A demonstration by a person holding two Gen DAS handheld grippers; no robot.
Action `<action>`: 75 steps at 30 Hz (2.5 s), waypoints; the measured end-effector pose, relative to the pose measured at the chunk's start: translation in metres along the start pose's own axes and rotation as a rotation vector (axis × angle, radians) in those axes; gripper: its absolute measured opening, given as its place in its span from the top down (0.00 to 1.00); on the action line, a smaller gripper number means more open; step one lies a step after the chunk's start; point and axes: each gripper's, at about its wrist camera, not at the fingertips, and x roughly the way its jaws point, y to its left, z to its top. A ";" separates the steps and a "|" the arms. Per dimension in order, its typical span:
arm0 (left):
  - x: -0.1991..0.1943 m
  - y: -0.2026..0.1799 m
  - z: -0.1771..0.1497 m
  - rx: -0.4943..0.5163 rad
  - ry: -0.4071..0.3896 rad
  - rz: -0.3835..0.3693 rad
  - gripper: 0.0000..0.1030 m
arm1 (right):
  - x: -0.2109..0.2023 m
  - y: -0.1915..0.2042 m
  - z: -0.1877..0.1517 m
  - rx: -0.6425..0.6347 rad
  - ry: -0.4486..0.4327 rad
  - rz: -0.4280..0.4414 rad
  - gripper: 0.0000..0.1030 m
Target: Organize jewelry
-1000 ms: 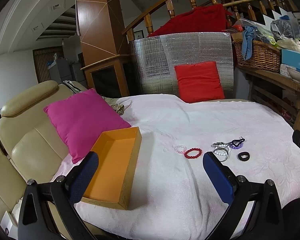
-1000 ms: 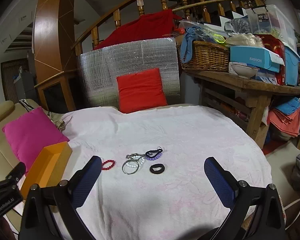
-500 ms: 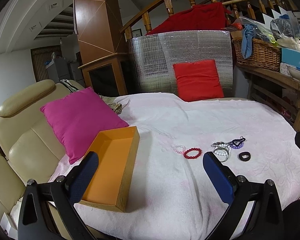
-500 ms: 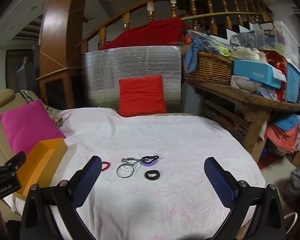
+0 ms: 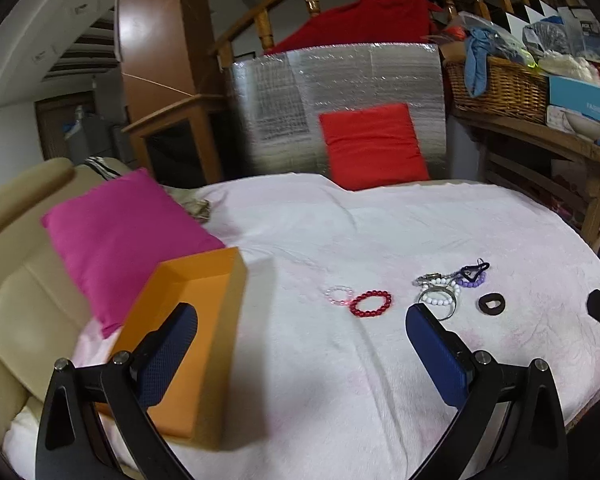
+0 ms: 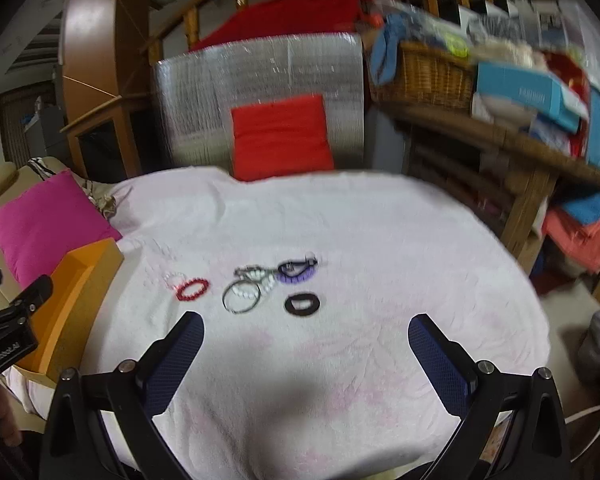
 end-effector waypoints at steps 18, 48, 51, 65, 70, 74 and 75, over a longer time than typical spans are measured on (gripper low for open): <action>0.137 -0.026 -0.008 0.020 0.127 -0.129 0.00 | 0.187 -0.051 0.049 0.351 0.254 0.376 0.09; 0.185 -0.099 -0.010 0.025 0.292 -0.379 0.00 | 0.278 -0.077 0.052 0.639 0.381 0.310 0.48; 0.189 -0.114 -0.010 0.028 0.297 -0.432 0.00 | 0.288 -0.077 0.053 0.622 0.394 0.289 0.48; 0.225 -0.119 -0.027 0.041 0.359 -0.443 0.61 | 0.296 -0.079 0.055 0.590 0.390 0.273 0.80; 0.219 -0.104 -0.029 0.032 0.366 -0.465 0.88 | 0.281 -0.092 0.058 0.620 0.348 0.276 0.81; 0.211 -0.093 -0.031 0.028 0.371 -0.472 0.94 | 0.270 -0.102 0.060 0.643 0.319 0.277 0.81; 0.209 -0.091 -0.031 0.028 0.372 -0.473 0.95 | 0.268 -0.104 0.061 0.646 0.314 0.276 0.81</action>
